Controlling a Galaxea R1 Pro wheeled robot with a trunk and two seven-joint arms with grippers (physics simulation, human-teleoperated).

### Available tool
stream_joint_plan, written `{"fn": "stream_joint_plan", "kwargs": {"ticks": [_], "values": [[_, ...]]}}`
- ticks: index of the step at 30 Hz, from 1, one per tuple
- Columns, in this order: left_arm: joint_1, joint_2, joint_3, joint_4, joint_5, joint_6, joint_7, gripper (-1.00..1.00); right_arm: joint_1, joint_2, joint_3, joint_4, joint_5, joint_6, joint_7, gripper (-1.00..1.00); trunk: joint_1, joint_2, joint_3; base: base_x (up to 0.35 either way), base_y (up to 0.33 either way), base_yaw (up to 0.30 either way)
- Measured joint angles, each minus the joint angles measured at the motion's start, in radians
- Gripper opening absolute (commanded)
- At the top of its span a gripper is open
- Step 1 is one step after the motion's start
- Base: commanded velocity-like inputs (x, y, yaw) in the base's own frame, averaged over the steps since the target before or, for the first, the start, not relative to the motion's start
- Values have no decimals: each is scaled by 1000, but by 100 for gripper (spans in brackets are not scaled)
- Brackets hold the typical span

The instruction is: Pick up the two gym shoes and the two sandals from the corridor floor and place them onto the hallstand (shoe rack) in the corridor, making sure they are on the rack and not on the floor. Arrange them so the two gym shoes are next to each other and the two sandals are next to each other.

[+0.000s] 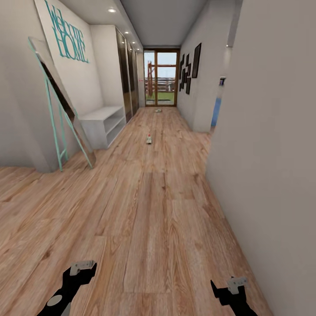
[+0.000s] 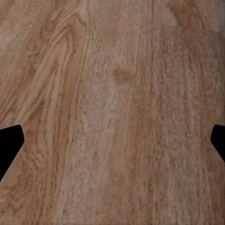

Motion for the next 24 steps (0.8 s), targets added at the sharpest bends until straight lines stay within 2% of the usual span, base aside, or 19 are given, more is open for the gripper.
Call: {"fn": "stream_joint_plan", "kwargs": {"ticks": [24], "values": [[0,0,-3,3,-1,-6,0,100,1,-2,-1,-5,-1,-1,-1,100,0,0,0,337,43,0]]}}
